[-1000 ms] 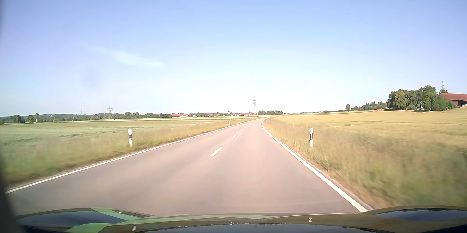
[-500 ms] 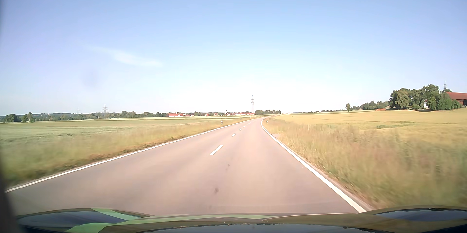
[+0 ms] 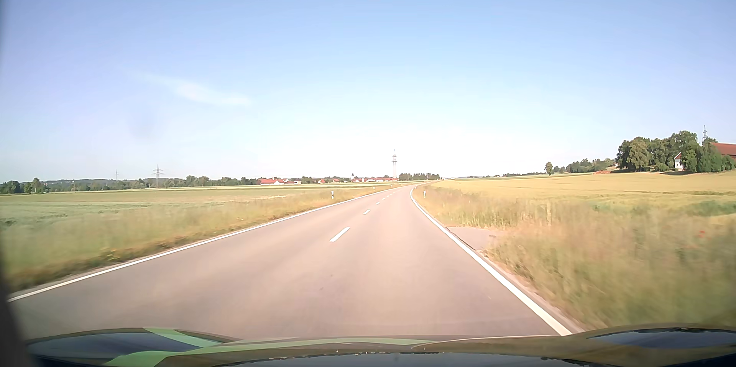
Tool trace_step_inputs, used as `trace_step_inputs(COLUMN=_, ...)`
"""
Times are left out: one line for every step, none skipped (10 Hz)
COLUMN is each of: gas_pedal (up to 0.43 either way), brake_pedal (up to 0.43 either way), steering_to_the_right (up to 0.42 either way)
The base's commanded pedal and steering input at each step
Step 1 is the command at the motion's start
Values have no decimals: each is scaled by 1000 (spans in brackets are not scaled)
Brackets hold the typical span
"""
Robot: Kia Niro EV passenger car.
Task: Follow the waypoints while adhering to traffic rules and regulations
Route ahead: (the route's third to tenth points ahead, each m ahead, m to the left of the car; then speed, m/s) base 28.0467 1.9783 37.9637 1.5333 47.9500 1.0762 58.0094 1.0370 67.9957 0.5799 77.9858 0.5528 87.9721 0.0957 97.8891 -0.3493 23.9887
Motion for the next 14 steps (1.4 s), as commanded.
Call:
trace_step_inputs(gas_pedal=169, brake_pedal=0, steering_to_the_right=2)
trace_step_inputs(gas_pedal=150, brake_pedal=0, steering_to_the_right=2)
trace_step_inputs(gas_pedal=150, brake_pedal=0, steering_to_the_right=2)
trace_step_inputs(gas_pedal=150, brake_pedal=0, steering_to_the_right=1)
trace_step_inputs(gas_pedal=150, brake_pedal=0, steering_to_the_right=0)
trace_step_inputs(gas_pedal=150, brake_pedal=0, steering_to_the_right=0)
trace_step_inputs(gas_pedal=150, brake_pedal=0, steering_to_the_right=0)
trace_step_inputs(gas_pedal=150, brake_pedal=0, steering_to_the_right=0)
trace_step_inputs(gas_pedal=150, brake_pedal=0, steering_to_the_right=0)
trace_step_inputs(gas_pedal=150, brake_pedal=0, steering_to_the_right=0)
trace_step_inputs(gas_pedal=157, brake_pedal=0, steering_to_the_right=0)
trace_step_inputs(gas_pedal=169, brake_pedal=0, steering_to_the_right=0)
trace_step_inputs(gas_pedal=169, brake_pedal=0, steering_to_the_right=0)
trace_step_inputs(gas_pedal=169, brake_pedal=0, steering_to_the_right=0)
